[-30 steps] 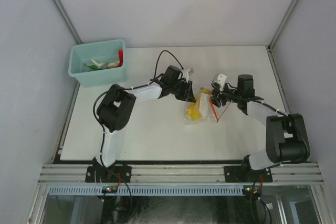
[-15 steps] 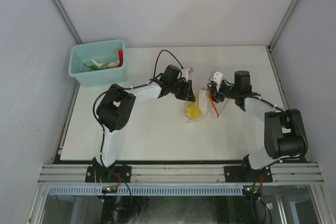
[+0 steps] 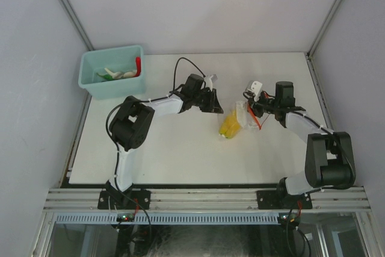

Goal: Open the zip-top bag and remove the fake food
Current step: Pick up the fake fruit from the zipper food storage bag.

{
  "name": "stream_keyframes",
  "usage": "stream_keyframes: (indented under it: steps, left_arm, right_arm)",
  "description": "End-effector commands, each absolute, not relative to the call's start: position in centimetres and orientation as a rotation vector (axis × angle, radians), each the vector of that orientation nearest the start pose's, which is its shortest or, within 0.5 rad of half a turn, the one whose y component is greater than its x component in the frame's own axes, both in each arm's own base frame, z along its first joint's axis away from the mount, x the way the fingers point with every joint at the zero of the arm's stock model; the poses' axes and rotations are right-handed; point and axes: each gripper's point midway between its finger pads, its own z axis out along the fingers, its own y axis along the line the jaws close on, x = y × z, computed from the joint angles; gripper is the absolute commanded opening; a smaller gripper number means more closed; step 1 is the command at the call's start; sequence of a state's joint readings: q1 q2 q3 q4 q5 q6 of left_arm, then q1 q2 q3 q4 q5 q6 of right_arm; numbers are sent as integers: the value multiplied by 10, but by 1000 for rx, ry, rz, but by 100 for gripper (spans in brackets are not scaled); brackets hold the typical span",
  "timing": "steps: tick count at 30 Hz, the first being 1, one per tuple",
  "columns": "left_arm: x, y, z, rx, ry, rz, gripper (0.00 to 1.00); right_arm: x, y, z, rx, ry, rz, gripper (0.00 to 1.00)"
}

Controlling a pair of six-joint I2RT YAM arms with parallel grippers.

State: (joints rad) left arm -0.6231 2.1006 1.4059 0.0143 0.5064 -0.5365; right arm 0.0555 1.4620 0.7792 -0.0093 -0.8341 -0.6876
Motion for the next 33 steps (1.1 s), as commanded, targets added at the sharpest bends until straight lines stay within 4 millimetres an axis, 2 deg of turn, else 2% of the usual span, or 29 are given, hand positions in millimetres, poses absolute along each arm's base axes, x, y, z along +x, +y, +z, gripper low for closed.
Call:
stream_keyframes:
  steps: [1,5,10,18,23,26,29,33]
  left_arm:
    - [382,-386,104,303,2279,-1163,15]
    - [383,-380,103,272,2280,-1140,13]
    - [386,-369,106,202,2264,-1112,9]
    - [389,-363,139,194,2206,-1093,6]
    - [391,-359,150,237,2227,-1033,6]
    - [392,-354,149,252,2248,-983,4]
    - [390,-348,147,241,2256,-956,3]
    - [389,-340,144,193,2266,-918,3]
  right_arm:
    - [344,137,139,-1109,1686,631,0]
    - [337,134,152,-1091,1698,688,0]
    - [340,123,164,-1087,1716,638,0]
    - [352,107,166,-1125,1753,483,0]
    - [348,113,172,-1178,1758,455,0]
    - [350,109,183,-1197,1751,400,0]
    - [357,96,188,-1168,1793,310,0]
    - [358,82,180,-1125,1860,274,0]
